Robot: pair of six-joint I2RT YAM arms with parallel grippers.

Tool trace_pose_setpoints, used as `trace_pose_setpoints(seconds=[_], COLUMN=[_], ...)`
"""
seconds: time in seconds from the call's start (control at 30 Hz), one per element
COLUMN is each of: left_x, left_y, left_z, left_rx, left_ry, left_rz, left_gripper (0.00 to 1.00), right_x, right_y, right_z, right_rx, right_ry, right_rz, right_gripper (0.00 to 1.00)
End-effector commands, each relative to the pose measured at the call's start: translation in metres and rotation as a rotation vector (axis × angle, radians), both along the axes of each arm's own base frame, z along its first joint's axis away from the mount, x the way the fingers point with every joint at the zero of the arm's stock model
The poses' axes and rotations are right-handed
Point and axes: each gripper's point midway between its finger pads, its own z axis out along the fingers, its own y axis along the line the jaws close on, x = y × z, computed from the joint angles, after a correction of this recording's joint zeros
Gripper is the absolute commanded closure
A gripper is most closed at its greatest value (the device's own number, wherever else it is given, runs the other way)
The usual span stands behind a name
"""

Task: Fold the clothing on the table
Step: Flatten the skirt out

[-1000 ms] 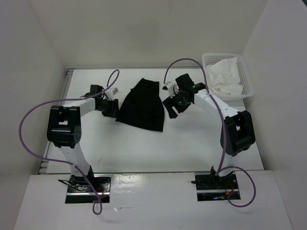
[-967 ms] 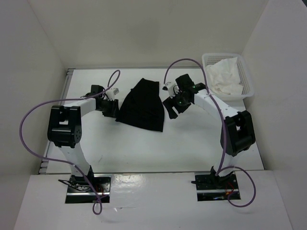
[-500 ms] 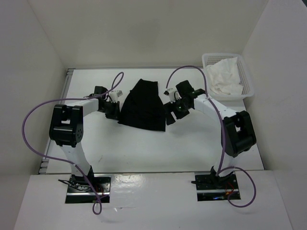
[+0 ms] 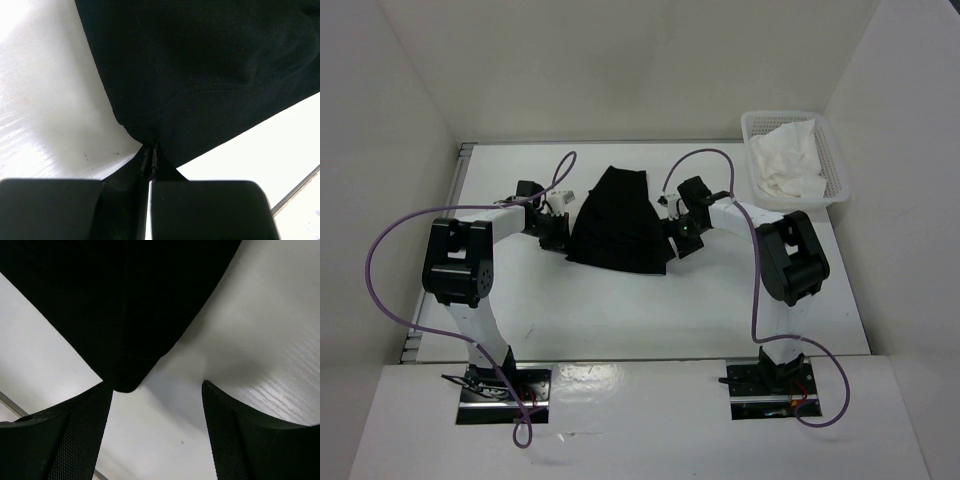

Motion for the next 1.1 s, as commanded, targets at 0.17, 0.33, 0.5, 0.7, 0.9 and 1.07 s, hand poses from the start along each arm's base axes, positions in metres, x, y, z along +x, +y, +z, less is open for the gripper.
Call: trace_pose_setpoints(seconds=[0.17, 0.33, 0.5, 0.7, 0.9, 1.07], left_x=[-0.006, -0.007, -0.010, -0.016, 0.014, 0.047], left_y=[-0.007, -0.008, -0.009, -0.011, -0.014, -0.006], left_z=[0.010, 0.010, 0.009, 0.002, 0.047, 0.166], left_rx=[-0.055, -0.063, -0.071, -0.085, -0.085, -0.041], left_ry=[0.003, 0.003, 0.013, 0.037, -0.058, -0.325], left_rz=[-0.015, -0.019, -0.022, -0.034, -0.104, -0.141], left_gripper=[1.00, 1.00, 1.00, 1.00, 1.00, 1.00], right_x=[0.009, -0.005, -0.008, -0.012, 0.018, 0.059], right_y=[0.023, 0.041, 0.039, 0.030, 0.020, 0.008], right_z=[0.010, 0.005, -0.003, -0.018, 0.029, 0.151], right_rx=[0.043, 0.031, 0.018, -0.045, -0.123, -0.127], right_ry=[-0.065, -0.065, -0.039, -0.034, -0.194, -0.489], right_rz=[0.019, 0.082, 0.083, 0.081, 0.102, 0.062], right_gripper=[0.25, 0.33, 0.52, 0.98, 1.00, 1.00])
